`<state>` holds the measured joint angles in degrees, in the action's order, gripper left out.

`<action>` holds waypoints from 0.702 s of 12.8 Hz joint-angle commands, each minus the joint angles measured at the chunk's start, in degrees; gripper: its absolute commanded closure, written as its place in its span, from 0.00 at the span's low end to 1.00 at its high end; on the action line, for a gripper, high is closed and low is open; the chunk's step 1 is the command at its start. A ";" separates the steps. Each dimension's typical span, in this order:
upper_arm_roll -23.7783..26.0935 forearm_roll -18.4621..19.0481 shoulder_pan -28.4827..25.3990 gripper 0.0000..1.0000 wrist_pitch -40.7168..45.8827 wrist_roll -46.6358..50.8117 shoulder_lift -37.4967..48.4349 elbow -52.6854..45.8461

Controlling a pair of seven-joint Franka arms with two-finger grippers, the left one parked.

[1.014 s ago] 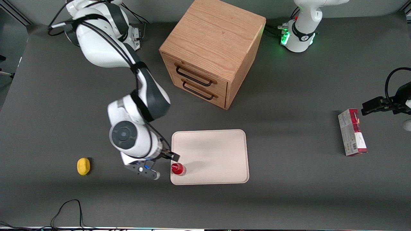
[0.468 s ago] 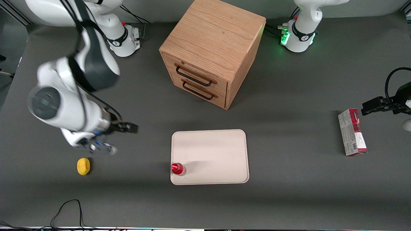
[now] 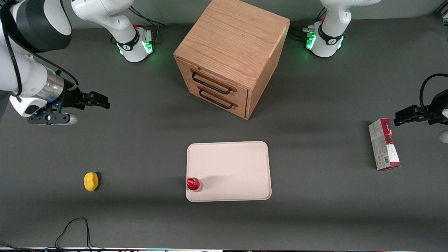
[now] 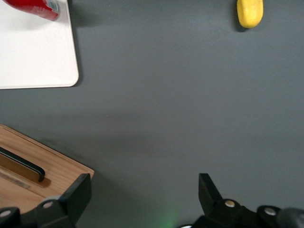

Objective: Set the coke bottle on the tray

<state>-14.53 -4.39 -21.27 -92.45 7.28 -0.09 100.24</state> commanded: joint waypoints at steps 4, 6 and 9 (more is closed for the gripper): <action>21.19 1.31 22.40 0.00 7.37 -2.90 -0.42 -5.83; 21.21 1.05 22.15 0.00 7.38 -2.89 -0.52 -6.55; 19.54 1.22 19.44 0.00 7.46 -3.06 -0.78 -7.78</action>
<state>6.00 -3.60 -0.31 -86.44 5.10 -0.04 94.49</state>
